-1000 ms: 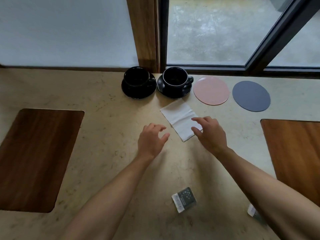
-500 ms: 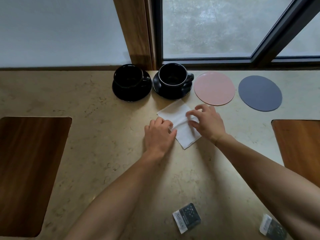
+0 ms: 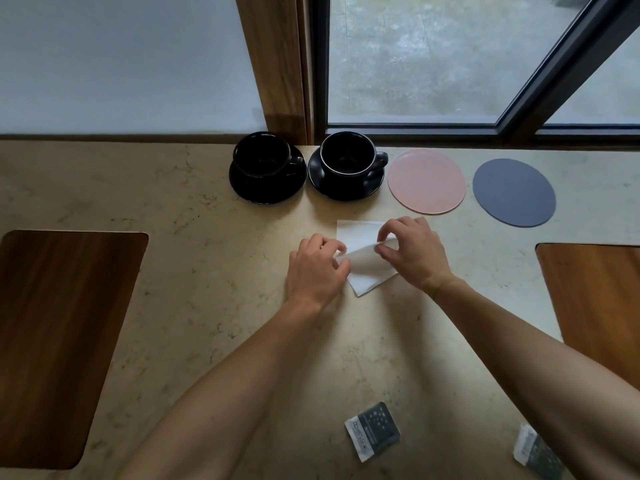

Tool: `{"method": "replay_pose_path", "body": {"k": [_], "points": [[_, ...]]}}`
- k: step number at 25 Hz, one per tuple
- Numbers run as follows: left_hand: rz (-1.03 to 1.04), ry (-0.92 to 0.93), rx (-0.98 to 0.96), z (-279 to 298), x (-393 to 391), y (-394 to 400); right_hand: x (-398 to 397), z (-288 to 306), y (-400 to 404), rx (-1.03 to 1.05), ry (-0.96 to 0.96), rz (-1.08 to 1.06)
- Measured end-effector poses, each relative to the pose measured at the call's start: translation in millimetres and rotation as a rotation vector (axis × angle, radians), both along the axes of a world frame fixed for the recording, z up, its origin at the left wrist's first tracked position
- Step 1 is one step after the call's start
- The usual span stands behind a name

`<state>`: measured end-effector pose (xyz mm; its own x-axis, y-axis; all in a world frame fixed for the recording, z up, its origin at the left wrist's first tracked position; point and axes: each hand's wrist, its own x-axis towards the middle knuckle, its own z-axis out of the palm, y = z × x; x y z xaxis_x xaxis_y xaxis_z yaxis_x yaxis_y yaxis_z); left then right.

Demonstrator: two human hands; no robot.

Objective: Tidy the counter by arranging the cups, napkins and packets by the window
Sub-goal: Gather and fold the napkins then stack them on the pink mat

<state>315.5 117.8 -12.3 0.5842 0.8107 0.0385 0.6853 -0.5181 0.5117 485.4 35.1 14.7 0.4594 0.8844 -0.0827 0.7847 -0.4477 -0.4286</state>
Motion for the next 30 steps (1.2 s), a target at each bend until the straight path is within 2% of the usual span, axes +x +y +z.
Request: {"method": "replay_pose_path", "body": {"k": [6,9,15,19,24,27,30], "points": [[-0.054,-0.097,-0.06,20,-20,-11,-25,38,-30,0.125,0.148,0.068],[-0.068,-0.187,-0.154,39,-42,-22,-41,57,-53,0.14,0.249,-0.007],[0.012,-0.32,-0.587,76,-114,-60,-99,82,-103,0.088,0.437,-0.125],[0.083,-0.42,-0.794,89,-166,-95,-146,75,-132,0.086,0.722,-0.228],[0.124,-0.402,-0.845,86,-227,-127,-201,61,-158,0.059,0.982,-0.298],[0.164,-0.414,-0.871,82,-260,-148,-233,51,-175,-0.022,1.006,-0.26],[0.189,-0.392,-0.892,73,-288,-168,-261,45,-191,-0.018,0.984,-0.236]]}}
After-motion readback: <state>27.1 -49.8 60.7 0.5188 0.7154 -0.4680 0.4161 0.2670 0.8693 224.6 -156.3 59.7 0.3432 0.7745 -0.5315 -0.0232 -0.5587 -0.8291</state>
